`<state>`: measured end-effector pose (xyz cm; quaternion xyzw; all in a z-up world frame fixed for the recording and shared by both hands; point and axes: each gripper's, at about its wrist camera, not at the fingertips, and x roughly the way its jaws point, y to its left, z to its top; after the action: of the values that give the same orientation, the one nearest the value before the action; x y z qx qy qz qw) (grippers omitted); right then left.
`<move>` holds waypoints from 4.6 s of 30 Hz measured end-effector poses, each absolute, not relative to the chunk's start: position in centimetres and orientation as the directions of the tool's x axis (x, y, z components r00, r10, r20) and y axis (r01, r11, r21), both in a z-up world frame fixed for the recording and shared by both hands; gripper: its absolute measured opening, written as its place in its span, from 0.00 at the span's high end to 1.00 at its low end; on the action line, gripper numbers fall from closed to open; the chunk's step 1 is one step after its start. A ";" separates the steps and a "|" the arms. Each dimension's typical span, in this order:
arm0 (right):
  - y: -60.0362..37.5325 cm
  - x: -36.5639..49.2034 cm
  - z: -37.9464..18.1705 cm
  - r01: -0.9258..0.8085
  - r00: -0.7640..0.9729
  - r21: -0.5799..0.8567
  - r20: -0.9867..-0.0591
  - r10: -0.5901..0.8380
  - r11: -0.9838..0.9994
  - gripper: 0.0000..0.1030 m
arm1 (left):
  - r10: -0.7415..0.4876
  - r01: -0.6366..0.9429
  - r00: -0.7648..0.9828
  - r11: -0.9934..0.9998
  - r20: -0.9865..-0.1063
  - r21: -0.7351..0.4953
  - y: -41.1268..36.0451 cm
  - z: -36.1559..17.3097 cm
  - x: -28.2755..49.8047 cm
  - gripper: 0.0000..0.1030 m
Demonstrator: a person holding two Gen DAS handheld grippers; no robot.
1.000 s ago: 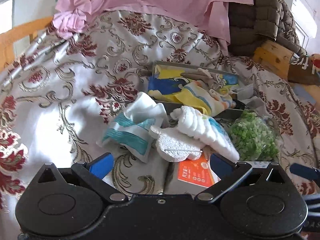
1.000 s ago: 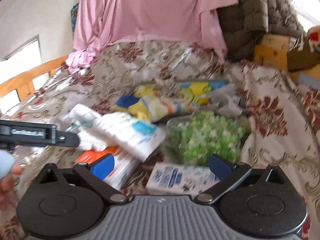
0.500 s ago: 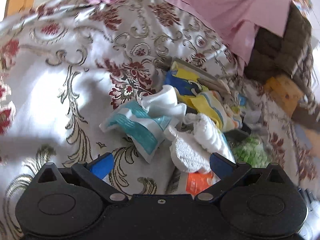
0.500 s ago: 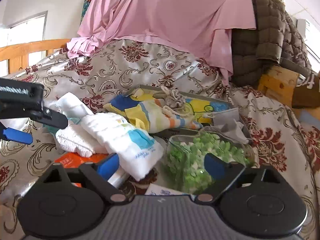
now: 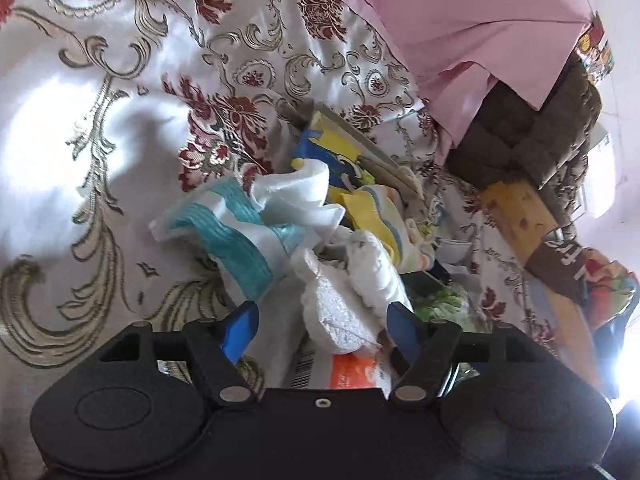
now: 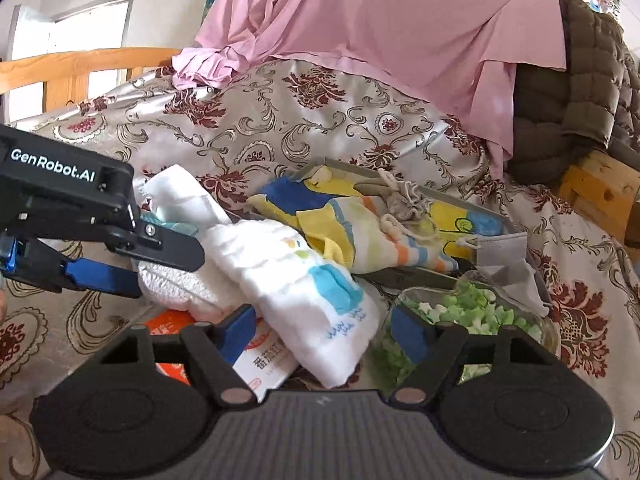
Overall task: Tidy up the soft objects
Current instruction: 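Grasp the white rolled cloth with the left tool while the right tool grasps the blue-printed white cloth, then lift the white cloth with the left tool while the right tool lifts the blue-printed cloth, then carry the white cloth with the left tool while the right tool carries its cloth over the tray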
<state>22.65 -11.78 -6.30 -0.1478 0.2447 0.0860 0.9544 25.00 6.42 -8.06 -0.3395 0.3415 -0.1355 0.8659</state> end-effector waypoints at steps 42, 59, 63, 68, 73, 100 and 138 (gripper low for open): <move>-16.7 18.7 -0.9 -0.236 0.813 0.215 -0.491 0.314 0.948 0.92 | -0.460 0.076 0.734 0.787 -0.500 -0.612 6.8 -2.8 20.6 0.86; -15.1 20.7 -4.0 -0.223 0.800 0.062 -0.559 0.219 0.973 0.66 | -0.450 0.092 0.731 0.811 -0.514 -0.578 4.9 -4.1 22.2 0.84; -14.7 21.4 -4.6 -0.214 0.799 0.029 -0.569 0.192 0.976 0.54 | -0.457 0.092 0.724 0.806 -0.517 -0.585 4.8 -4.7 22.8 0.81; -14.3 22.1 -5.2 -0.208 0.794 -0.004 -0.584 0.167 0.978 0.46 | -0.467 0.104 0.722 0.803 -0.511 -0.587 4.7 -5.1 23.3 0.80; -14.2 22.7 -5.7 -0.211 0.788 -0.014 -0.594 0.161 0.977 0.36 | -0.477 0.106 0.714 0.797 -0.512 -0.595 4.7 -5.6 23.7 0.79; -16.3 19.6 -2.4 -0.163 0.901 0.005 -0.407 0.151 0.987 0.93 | -0.438 0.269 0.819 0.864 -0.371 -0.426 2.9 -2.3 21.5 0.87; -17.3 43.8 -0.2 0.035 0.883 -0.034 -0.467 -0.047 0.999 0.92 | -0.318 0.327 0.861 0.944 -0.397 -0.046 -0.5 -4.3 39.2 0.86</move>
<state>43.79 -17.34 -0.24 -0.0124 0.2410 -0.0210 0.9702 39.17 -0.46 -4.27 0.0117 0.2035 -0.1671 0.9646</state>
